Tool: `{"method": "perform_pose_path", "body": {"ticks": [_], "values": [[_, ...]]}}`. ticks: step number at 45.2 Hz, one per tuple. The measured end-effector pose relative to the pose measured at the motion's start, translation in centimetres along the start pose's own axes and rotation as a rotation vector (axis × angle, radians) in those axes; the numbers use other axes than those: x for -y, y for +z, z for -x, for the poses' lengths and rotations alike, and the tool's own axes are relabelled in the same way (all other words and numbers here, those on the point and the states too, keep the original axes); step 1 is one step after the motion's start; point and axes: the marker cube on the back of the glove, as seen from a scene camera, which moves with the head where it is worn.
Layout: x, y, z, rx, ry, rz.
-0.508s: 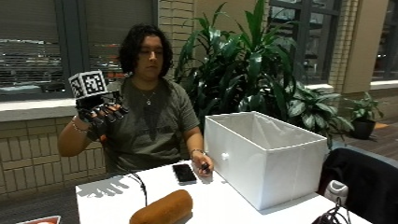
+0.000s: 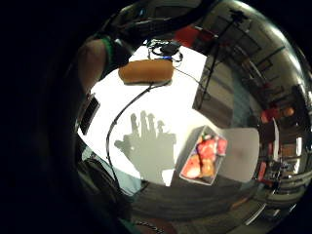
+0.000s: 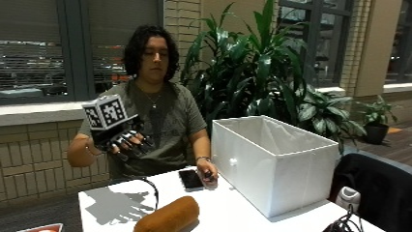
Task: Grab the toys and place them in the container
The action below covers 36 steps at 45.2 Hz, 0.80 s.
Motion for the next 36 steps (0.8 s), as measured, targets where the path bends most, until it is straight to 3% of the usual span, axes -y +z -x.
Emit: {"method": "perform_pose_path", "body": {"ticks": [7, 11, 16, 20, 27, 36], "values": [[7.8, 5.5, -1.5, -0.013, -0.060, -0.040], [12.2, 9.6, -3.0, -0.058, -0.070, 0.017], [15.7, 14.5, -4.3, -0.245, -0.142, 0.078], [17.3, 16.9, -4.8, -0.410, -0.229, 0.003], [18.6, 17.1, -4.6, -0.416, -0.320, -0.304], [19.2, 11.3, -0.9, -0.333, -0.399, -0.464]]}}
